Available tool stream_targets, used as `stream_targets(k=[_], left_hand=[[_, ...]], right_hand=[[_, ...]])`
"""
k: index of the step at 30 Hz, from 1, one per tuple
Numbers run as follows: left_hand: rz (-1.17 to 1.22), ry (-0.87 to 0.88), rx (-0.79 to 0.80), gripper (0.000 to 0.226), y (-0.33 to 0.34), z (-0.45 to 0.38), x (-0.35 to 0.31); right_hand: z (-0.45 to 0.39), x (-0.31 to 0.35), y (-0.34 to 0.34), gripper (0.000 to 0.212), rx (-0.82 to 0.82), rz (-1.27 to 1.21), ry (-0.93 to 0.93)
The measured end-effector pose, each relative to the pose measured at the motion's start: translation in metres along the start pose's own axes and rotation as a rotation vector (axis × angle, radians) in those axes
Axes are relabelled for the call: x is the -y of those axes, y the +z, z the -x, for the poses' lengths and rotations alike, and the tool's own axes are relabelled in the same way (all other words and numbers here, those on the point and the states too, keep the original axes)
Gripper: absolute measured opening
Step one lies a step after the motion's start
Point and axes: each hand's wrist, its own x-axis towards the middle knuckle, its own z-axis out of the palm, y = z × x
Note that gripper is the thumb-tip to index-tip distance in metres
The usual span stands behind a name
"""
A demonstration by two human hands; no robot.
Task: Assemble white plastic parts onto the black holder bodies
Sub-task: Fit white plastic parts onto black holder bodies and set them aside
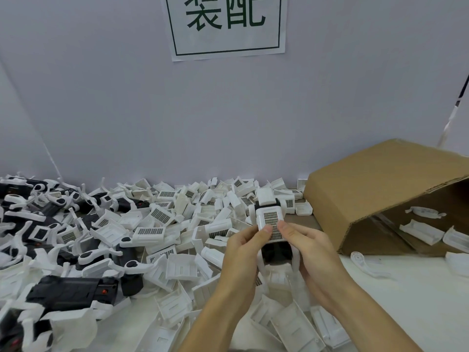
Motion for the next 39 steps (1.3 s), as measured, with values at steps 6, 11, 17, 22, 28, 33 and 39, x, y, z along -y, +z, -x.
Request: stream_targets(k=[6, 11, 17, 22, 28, 33, 39], left_hand=[[-0.086, 0.024, -0.007, 0.023, -0.002, 0.001, 0.001], [-0.123, 0.083, -0.060, 0.020, -0.001, 0.003, -0.002], [0.010, 0.080, -0.163, 0.039, 0.001, 0.003, -0.003], [0.220, -0.039, -0.166, 0.061, 0.004, 0.004, -0.007], [-0.024, 0.176, -0.220, 0.039, -0.001, 0.004, -0.008], [-0.055, 0.317, -0.381, 0.014, -0.010, 0.001, -0.012], [-0.016, 0.266, -0.159, 0.025, -0.006, 0.008, -0.013]], right_hand=[[0.000, -0.004, -0.001, 0.020, -0.020, 0.148, -0.058], [0.003, -0.002, 0.002, 0.021, -0.027, 0.323, -0.232], [0.007, -0.003, 0.006, 0.030, -0.056, 0.535, -0.362], [0.008, -0.012, 0.007, 0.073, 0.032, 0.787, -0.362], [0.004, -0.005, 0.001, 0.051, -0.258, 0.580, -0.415], [-0.001, 0.007, -0.018, 0.024, -0.200, 0.132, -0.301], [0.000, 0.002, -0.020, 0.035, -0.006, 0.095, -0.141]])
